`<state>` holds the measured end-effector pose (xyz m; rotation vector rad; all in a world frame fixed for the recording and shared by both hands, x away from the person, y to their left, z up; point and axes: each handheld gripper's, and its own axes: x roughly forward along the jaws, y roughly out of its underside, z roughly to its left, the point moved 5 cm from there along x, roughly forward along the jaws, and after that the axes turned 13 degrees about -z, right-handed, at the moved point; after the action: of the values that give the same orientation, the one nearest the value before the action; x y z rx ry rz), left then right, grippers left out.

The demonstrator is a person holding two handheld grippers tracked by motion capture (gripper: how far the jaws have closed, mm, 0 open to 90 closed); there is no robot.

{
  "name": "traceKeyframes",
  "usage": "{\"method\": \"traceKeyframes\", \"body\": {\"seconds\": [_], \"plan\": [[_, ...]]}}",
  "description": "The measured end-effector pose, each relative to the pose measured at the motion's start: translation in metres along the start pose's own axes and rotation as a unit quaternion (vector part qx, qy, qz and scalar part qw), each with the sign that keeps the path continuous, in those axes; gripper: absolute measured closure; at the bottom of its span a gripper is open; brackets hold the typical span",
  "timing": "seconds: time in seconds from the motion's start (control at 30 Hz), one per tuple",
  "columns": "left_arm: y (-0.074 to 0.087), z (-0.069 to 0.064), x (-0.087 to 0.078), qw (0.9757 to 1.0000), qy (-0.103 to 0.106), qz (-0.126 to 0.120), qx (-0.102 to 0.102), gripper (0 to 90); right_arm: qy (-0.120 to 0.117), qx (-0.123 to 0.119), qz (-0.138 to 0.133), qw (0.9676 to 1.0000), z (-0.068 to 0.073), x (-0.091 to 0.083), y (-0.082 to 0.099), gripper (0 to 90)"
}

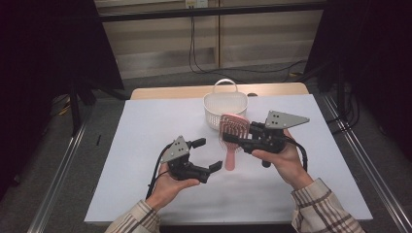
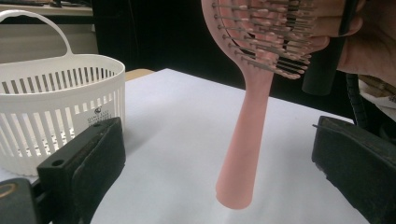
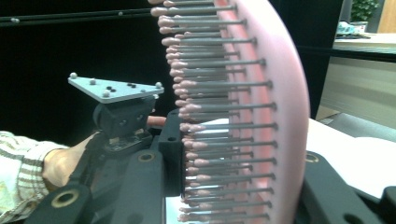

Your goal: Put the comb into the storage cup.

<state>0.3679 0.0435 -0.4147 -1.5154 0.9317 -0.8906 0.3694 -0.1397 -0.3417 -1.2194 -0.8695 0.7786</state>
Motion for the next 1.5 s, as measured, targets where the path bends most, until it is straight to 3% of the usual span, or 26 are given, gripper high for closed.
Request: {"method": "traceKeyframes", "body": {"seconds": [0.2,0.47,0.87,1.1,1.23,1.5], "plan": [[-0.001,0.003,-0.005,0.9997,-0.019,-0.007,0.014,1.6,0.009,-0.003,-0.001,1.0,-0.002,-0.002,-0.001,62.0],[-0.003,0.004,-0.013,0.9994,-0.021,-0.027,-0.007,1.7,0.023,-0.005,-0.001,0.9997,-0.007,-0.005,0.0,62.0],[-0.001,0.01,-0.024,0.9982,-0.052,-0.029,0.0,1.5,0.033,-0.015,-0.002,0.9994,-0.011,-0.009,-0.002,62.0],[0.0,0.013,-0.034,0.9969,-0.069,-0.038,-0.001,1.5,0.039,-0.017,-0.008,0.9991,-0.013,-0.011,-0.005,62.0],[-0.003,0.014,-0.04,0.9949,-0.088,-0.048,0.011,1.5,0.046,-0.017,-0.01,0.9988,-0.015,-0.013,-0.008,62.0],[-0.003,0.017,-0.051,0.9927,-0.111,-0.04,0.025,1.7,0.056,-0.016,-0.023,0.9981,-0.018,-0.016,-0.013,62.1]]}}
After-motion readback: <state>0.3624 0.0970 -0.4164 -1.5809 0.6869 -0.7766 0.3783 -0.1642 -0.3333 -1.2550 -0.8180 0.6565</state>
